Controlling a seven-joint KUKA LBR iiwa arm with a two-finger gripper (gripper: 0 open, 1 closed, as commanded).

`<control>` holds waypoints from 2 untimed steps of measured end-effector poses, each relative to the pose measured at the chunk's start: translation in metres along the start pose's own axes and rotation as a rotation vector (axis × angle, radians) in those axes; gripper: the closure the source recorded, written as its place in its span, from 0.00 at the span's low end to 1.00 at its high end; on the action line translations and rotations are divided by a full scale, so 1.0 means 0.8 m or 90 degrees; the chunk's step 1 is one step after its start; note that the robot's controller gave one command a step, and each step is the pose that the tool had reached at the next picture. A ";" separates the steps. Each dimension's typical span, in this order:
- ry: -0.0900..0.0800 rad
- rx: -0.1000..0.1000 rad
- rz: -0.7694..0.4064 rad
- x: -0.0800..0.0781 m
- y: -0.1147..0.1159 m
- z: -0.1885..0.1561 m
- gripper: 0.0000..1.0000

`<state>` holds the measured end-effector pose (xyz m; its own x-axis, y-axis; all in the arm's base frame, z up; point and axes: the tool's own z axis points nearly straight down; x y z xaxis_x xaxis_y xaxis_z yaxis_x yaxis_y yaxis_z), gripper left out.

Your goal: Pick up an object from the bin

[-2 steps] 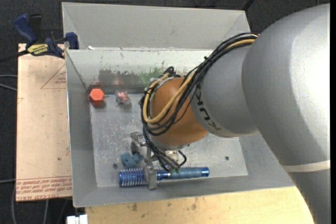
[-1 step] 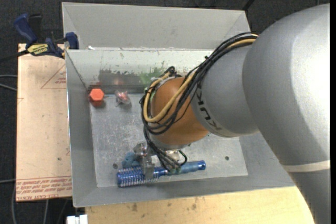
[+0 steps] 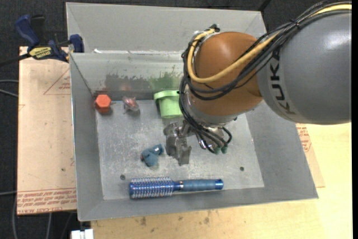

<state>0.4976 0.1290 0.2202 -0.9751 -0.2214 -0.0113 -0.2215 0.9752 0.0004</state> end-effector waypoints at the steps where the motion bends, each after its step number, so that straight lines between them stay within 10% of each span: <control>1: 0.006 0.000 -0.001 0.002 0.001 0.005 0.00; 2: 0.012 -0.002 -0.076 -0.009 0.053 0.158 0.00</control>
Offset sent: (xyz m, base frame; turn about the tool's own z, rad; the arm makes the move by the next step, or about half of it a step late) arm 0.0000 0.0000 0.0000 0.0000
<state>0.4962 0.1723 0.0939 -0.9420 -0.3355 0.0066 -0.3355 0.9420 0.0026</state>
